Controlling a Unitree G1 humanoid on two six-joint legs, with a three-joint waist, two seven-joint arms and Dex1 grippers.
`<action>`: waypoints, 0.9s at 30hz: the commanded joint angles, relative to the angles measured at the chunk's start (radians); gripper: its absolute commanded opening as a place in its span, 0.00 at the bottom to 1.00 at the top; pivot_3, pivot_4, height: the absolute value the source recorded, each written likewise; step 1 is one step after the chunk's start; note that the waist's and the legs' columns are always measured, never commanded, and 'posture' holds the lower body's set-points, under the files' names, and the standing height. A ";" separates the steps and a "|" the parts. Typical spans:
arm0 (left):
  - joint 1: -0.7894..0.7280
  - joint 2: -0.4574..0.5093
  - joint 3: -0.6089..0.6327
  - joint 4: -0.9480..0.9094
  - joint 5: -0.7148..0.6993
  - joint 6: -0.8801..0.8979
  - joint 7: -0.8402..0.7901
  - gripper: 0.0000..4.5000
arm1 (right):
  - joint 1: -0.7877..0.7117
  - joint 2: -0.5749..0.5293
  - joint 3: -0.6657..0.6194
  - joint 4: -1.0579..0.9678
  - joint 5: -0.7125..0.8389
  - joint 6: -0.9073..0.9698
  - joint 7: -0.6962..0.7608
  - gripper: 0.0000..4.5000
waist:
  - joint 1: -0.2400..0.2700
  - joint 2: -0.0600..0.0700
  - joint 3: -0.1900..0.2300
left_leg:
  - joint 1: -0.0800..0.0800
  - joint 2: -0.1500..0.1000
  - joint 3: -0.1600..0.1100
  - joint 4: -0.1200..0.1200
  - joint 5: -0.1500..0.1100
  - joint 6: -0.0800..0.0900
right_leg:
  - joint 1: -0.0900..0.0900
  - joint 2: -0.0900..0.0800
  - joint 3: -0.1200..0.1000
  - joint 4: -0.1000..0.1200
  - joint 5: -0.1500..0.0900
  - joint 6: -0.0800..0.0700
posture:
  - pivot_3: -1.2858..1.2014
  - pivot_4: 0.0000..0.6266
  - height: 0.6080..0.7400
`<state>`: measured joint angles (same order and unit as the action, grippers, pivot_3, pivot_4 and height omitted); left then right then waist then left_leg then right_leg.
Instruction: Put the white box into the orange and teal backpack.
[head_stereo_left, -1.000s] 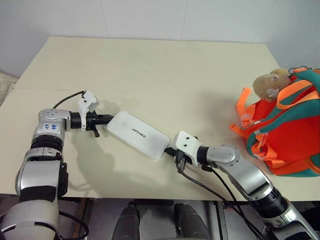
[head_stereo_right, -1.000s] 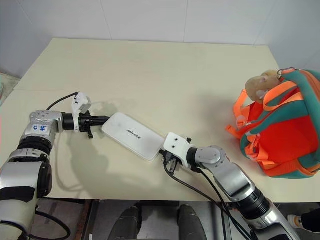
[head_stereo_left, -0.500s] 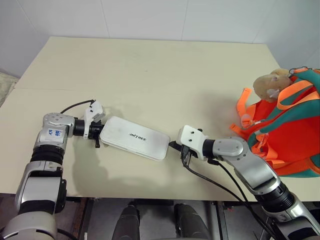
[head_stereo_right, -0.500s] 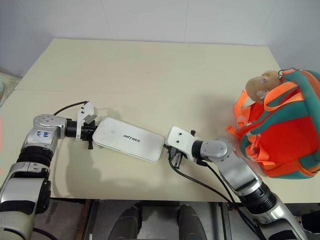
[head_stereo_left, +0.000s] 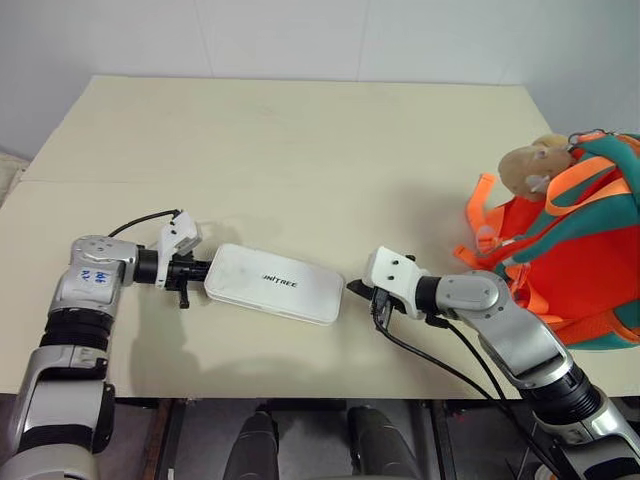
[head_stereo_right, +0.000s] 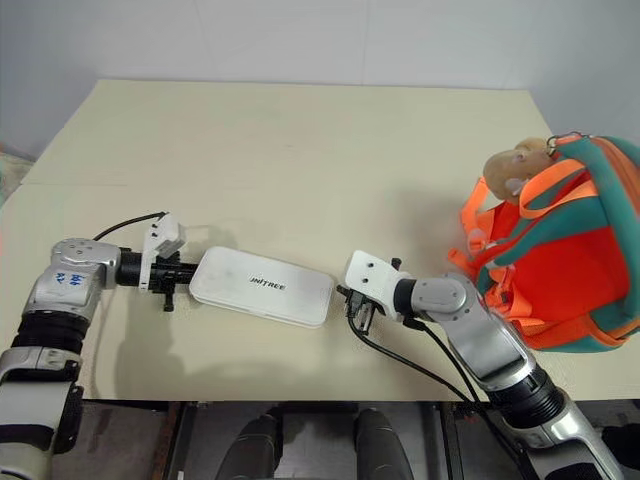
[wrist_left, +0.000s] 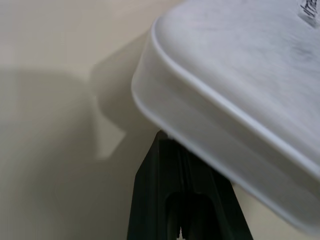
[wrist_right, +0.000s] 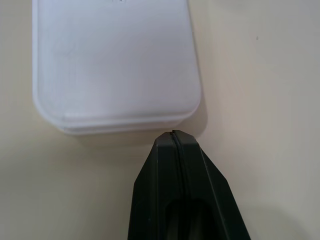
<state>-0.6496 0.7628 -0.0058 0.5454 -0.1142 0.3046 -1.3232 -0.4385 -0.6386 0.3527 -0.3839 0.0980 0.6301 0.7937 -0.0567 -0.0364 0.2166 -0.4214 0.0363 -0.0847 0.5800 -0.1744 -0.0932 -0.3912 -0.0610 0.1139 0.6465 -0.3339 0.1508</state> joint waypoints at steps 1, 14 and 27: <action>0.054 0.041 0.002 -0.041 -0.003 0.040 0.008 0.01 | 0.009 -0.015 -0.024 -0.040 0.000 -0.015 0.010 0.00 | -0.002 0.000 0.000 | 0.000 0.000 0.000 0.000 0.000 0.000 | 0.000 0.000 0.000 0.000 0.000 0.000 | 0.52 0.24 1.00; 0.133 0.123 0.051 -0.169 -0.090 0.160 0.012 0.01 | 0.024 -0.033 -0.029 -0.037 0.003 -0.023 0.033 0.00 | 0.001 0.000 0.000 | 0.000 0.000 0.000 -0.001 0.000 0.000 | -0.001 0.000 0.000 0.000 -0.001 -0.001 | 0.52 0.24 1.00; 0.180 0.078 0.035 -0.308 -0.176 0.240 0.013 0.01 | 0.006 -0.002 -0.002 -0.042 0.003 -0.028 0.046 0.00 | 0.002 0.000 0.000 | -0.001 0.000 0.000 -0.001 0.000 0.000 | -0.001 0.000 0.000 -0.001 -0.001 -0.001 | 0.52 0.24 1.00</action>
<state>-0.4760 0.8427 0.0258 0.2841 -0.2518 0.5364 -1.3020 -0.4207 -0.6454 0.3499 -0.3856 0.0963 0.6210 0.8280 -0.0550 -0.0364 0.2166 -0.4219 0.0365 -0.0846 0.5784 -0.1745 -0.0932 -0.3921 -0.0613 0.1138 0.6454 -0.3347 0.1494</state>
